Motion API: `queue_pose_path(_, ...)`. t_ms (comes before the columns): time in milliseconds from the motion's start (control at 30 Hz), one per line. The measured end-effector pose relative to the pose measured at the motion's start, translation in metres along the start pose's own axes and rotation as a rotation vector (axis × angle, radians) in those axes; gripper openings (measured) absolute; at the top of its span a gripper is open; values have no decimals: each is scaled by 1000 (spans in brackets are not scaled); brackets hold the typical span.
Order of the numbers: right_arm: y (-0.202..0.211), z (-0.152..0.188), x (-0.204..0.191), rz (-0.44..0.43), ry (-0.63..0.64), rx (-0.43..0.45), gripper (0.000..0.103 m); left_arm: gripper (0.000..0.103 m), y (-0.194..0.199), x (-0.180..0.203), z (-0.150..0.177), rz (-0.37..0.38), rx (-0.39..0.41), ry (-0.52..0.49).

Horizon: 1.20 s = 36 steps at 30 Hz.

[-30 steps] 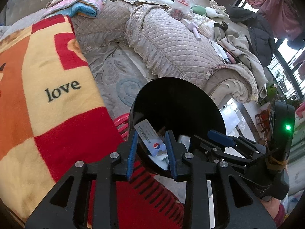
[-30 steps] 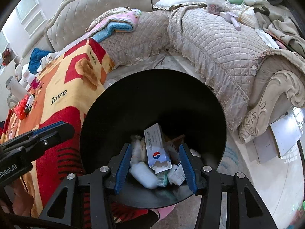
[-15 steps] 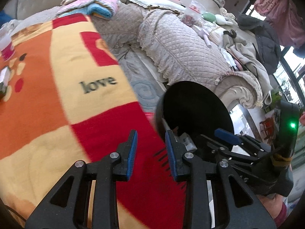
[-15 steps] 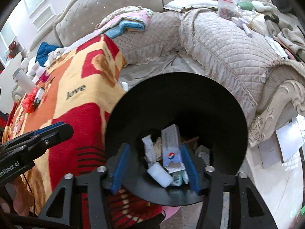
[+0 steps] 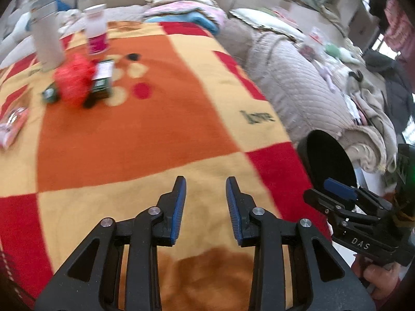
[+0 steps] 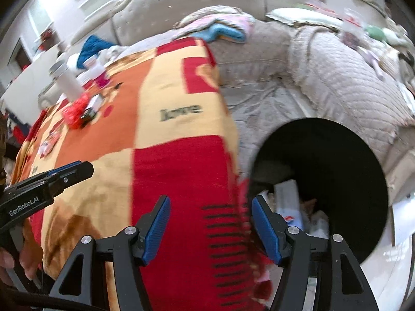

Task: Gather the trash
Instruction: 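Move both tools back over the remaining items on the blanket, then grasp the pink ibizan pastry packet with the left tool while the right tool grasps the red mesh bag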

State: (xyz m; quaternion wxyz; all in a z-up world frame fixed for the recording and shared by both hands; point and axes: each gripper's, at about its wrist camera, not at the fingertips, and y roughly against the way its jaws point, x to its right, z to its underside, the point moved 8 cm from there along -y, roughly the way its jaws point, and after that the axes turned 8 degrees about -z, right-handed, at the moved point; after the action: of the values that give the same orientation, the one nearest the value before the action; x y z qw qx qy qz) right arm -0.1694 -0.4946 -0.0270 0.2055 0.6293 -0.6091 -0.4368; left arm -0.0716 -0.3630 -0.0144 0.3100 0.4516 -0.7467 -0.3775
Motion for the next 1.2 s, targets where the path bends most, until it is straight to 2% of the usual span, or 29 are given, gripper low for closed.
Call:
queue_pose_path(67, -7, -2, -18, -18, 27, -10, 67, 43, 4, -16, 2, -9, 4, 19)
queue_pose_path(167, -19, -3, -42, -42, 66, -28, 67, 49, 12, -46, 7, -35, 18, 41)
queue_pose_path(367, -47, -3, -86, -73, 136, -70, 68, 50, 21, -111, 15, -116, 29, 91)
queue_pose_path(467, -57, -7, -105, -72, 170, -75, 78, 50, 26, -149, 16, -153, 32, 146)
queue_pose_path(667, -72, -21, -144, -139, 209, -80, 78, 54, 37, -222, 12, -203, 50, 264)
queue_pose_path(867, -92, -38, -184, -187, 252, -89, 78, 60, 42, -276, -3, -242, 69, 342)
queue_pose_path(1000, -105, -49, -208, -206, 292, -94, 78, 60, 40, -299, -15, -261, 72, 368)
queue_pose_path(1200, -114, -87, -231, -230, 300, -36, 78, 63, 30, -315, -41, -233, 83, 393)
